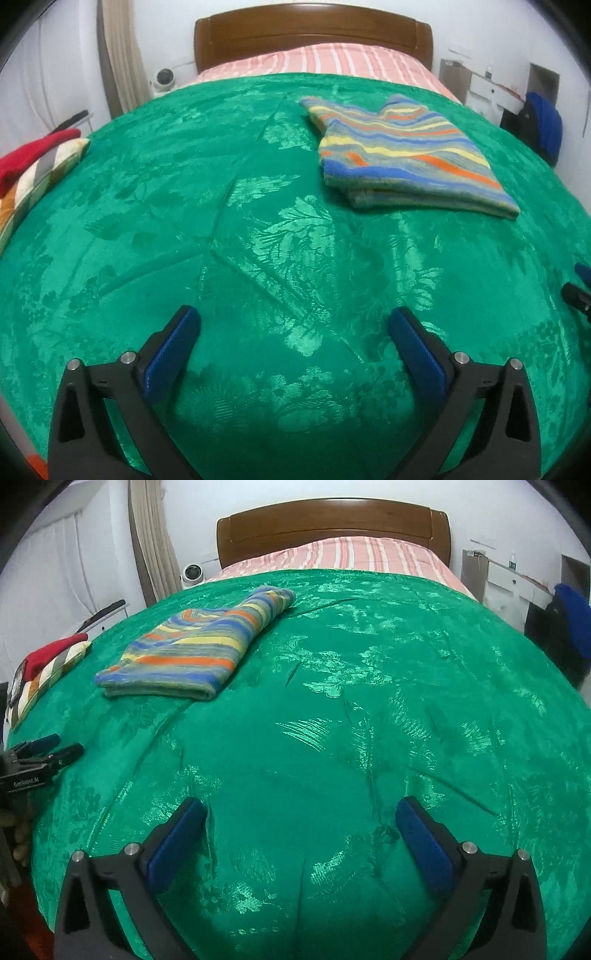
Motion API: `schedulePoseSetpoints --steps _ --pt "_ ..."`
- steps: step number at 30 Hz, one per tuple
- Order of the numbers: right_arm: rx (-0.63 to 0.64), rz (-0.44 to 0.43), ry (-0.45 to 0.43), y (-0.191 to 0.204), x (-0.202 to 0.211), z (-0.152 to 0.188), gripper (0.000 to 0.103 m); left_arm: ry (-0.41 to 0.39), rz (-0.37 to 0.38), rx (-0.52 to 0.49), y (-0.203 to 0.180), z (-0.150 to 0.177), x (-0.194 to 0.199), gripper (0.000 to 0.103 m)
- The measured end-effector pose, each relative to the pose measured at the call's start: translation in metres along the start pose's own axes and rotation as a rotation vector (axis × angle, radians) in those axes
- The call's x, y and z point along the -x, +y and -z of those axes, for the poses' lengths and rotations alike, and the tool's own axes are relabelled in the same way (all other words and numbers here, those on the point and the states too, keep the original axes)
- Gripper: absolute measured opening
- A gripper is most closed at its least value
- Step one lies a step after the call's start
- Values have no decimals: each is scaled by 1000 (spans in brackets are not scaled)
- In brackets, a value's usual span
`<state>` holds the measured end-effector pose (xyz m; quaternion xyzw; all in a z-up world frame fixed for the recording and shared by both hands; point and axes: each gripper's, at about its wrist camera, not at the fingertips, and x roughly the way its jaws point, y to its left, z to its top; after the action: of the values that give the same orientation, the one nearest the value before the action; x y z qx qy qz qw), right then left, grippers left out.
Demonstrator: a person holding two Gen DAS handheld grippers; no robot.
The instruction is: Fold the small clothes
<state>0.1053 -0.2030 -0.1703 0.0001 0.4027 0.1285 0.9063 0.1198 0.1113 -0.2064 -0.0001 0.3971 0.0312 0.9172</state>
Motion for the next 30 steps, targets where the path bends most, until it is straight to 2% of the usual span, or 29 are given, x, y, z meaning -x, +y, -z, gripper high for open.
schedulePoseSetpoints --steps 12,14,16,17,19,20,22,24,26,28,30 --pt "3 7 29 1 -4 -2 103 25 0 -16 -4 -1 -2 102" --pt "11 17 51 3 -6 -3 103 45 18 -16 -2 -4 -2 102" --pt "13 21 79 4 -7 -6 103 98 57 -29 5 -15 0 102" --pt "17 20 114 4 -8 -10 103 110 76 -30 9 -22 2 102" --pt "22 9 182 4 -7 -21 103 73 111 -12 24 -41 8 102" --pt "2 -27 183 2 -4 -30 103 46 132 8 33 -55 9 102" --pt "-81 -138 123 -5 0 -53 103 38 188 69 48 -88 0 102" --pt "-147 -211 96 -10 -10 -75 103 80 280 140 56 -121 -27 102" --pt "-228 -312 90 -13 -37 -105 101 155 360 177 51 -148 -65 102" --pt "-281 -380 92 -13 -68 -131 96 221 400 185 42 -164 -97 102" --pt "-323 -405 110 -12 -105 -155 86 271 402 197 31 -176 -127 102"
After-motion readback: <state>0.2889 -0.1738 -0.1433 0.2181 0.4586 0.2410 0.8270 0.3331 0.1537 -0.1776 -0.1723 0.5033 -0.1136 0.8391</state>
